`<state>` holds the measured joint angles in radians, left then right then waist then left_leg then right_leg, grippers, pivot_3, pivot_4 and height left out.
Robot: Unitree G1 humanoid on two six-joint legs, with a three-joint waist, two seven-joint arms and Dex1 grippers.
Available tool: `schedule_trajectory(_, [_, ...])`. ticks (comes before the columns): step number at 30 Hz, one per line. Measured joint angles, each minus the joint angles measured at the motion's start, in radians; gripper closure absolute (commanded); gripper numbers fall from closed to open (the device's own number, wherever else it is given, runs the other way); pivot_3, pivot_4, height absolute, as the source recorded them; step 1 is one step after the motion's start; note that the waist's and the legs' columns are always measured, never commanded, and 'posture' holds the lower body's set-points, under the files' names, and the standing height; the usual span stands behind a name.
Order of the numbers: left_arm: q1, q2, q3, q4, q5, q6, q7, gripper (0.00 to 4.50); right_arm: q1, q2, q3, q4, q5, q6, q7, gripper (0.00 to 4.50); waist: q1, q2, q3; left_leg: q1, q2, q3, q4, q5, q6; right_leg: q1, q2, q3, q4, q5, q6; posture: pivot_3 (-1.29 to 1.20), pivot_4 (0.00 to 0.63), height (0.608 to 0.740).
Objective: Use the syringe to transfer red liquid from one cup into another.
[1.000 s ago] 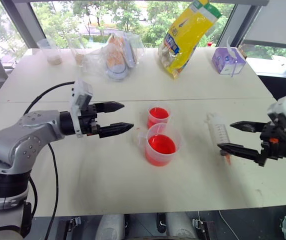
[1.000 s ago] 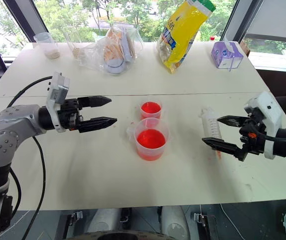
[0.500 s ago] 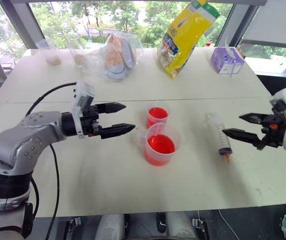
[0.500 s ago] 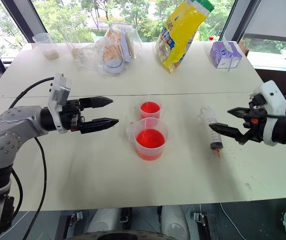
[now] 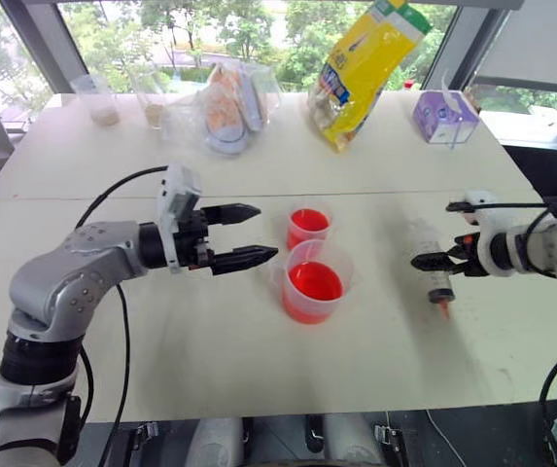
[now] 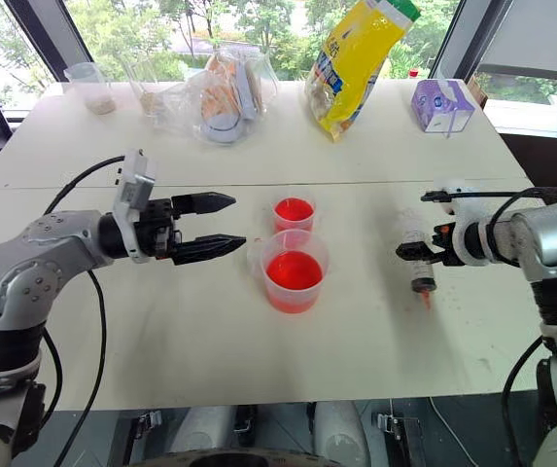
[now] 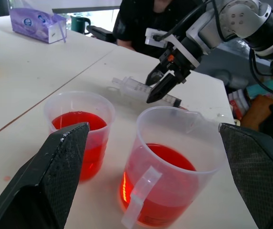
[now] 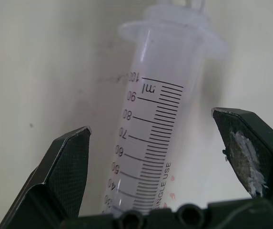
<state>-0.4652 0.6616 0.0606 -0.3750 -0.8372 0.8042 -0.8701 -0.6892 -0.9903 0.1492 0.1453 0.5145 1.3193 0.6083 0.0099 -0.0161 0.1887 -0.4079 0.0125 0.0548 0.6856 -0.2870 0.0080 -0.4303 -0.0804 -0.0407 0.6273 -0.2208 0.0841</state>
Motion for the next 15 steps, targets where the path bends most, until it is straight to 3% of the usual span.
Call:
schedule_trajectory(7, [0.032,-0.018,-0.001,-0.028,0.005,-0.007,0.029,0.00,-0.098,0.062,0.122,0.161,-0.129,-0.116,0.100,0.07,-0.007,0.000,0.000,0.001,0.000,0.000,0.000,0.000,0.000,0.000,0.000,0.000,0.001,0.000,0.000,0.00,0.150,0.740])
schedule_trajectory(10, [0.036,-0.018,0.000,-0.039,0.007,-0.008,0.037,0.00,-0.117,0.071,0.144,0.201,-0.172,-0.150,0.134,0.86,-0.007,-0.001,0.000,0.001,0.000,0.000,0.000,0.000,0.000,0.001,0.000,0.000,0.001,0.000,0.000,0.00,0.150,0.740])
schedule_trajectory(15, [0.043,-0.017,0.001,-0.042,0.008,-0.008,0.046,0.00,-0.135,0.094,0.160,0.219,-0.227,-0.177,0.179,3.11,-0.020,-0.001,-0.001,0.002,0.001,0.000,0.000,0.000,0.000,0.001,0.001,0.000,0.002,0.000,0.000,0.00,0.150,0.740])
